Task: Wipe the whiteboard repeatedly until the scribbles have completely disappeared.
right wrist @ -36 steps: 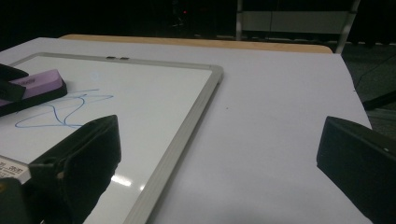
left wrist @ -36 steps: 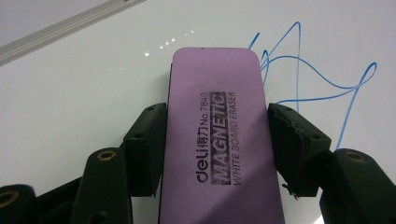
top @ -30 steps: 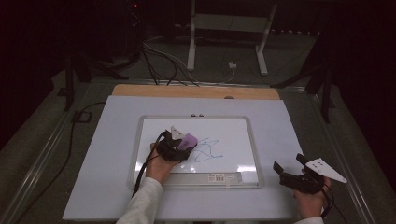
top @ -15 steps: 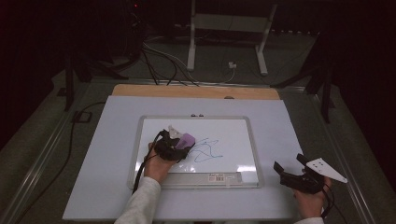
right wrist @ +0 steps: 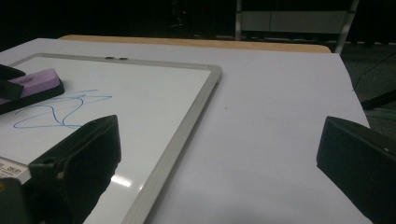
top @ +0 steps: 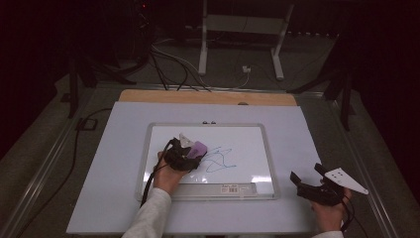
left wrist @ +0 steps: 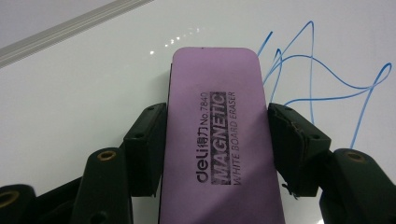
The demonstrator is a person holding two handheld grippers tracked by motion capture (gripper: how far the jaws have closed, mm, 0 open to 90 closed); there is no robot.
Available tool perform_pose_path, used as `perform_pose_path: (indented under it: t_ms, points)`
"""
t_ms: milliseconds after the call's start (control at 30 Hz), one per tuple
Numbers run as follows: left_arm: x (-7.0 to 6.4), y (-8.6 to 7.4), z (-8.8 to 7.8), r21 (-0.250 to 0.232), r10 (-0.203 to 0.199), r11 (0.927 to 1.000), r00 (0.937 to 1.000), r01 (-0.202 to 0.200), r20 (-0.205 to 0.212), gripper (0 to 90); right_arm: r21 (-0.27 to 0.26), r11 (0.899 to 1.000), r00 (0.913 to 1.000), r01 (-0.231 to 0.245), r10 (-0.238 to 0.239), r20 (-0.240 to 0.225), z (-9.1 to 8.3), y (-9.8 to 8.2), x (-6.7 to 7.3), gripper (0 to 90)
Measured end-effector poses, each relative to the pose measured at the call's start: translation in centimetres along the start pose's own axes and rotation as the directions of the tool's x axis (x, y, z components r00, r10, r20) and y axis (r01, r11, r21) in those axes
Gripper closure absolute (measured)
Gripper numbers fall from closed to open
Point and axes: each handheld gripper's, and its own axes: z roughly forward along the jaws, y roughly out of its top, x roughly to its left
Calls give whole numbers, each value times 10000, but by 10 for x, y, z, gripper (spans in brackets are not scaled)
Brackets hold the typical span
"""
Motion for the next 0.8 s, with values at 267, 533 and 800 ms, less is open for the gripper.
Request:
perform_pose_path:
  t_ms: [267,533,800]
  points:
    - [-9,1,1,3,176,9998,9998,-176,128,420,22,10000,10000,18,-18,-25,1,0,1,1]
    - [-25,1,0,51,607,9981,9970,-610,488,420,-13,10000,10000,12,-12,-33,1,0,0,1]
    - [-25,0,-2,156,709,9973,9969,-715,325,420,-30,10000,10000,10,-10,0,-1,0,-1,1]
